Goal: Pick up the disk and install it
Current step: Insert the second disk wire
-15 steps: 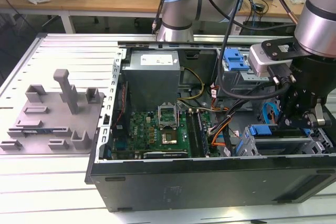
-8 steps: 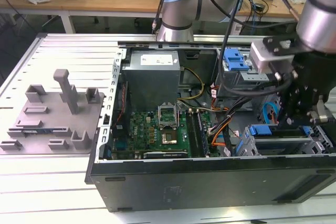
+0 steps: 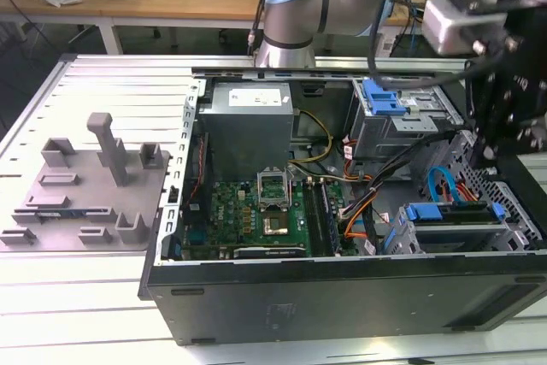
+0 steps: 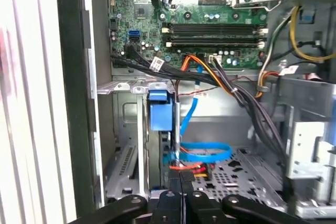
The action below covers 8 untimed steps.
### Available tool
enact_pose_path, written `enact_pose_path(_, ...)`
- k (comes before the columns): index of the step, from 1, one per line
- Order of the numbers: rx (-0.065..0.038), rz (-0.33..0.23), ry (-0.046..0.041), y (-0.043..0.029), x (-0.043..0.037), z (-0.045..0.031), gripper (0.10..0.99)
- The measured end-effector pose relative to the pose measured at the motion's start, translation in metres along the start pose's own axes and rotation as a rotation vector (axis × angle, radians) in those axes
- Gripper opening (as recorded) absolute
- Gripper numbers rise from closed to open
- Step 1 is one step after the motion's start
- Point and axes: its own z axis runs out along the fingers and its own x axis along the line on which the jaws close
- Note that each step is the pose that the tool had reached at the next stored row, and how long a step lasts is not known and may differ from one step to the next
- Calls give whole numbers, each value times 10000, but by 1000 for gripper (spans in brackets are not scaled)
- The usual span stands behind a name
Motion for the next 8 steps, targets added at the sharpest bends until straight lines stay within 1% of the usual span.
enact_pose_path(1, 5, -3, 27, -7, -19, -44, 106)
enact_pose_path(2, 8, -8, 57, -10, -32, -61, 106)
enact_pose_path(8, 10, -31, 201, -9, -38, -62, 106)
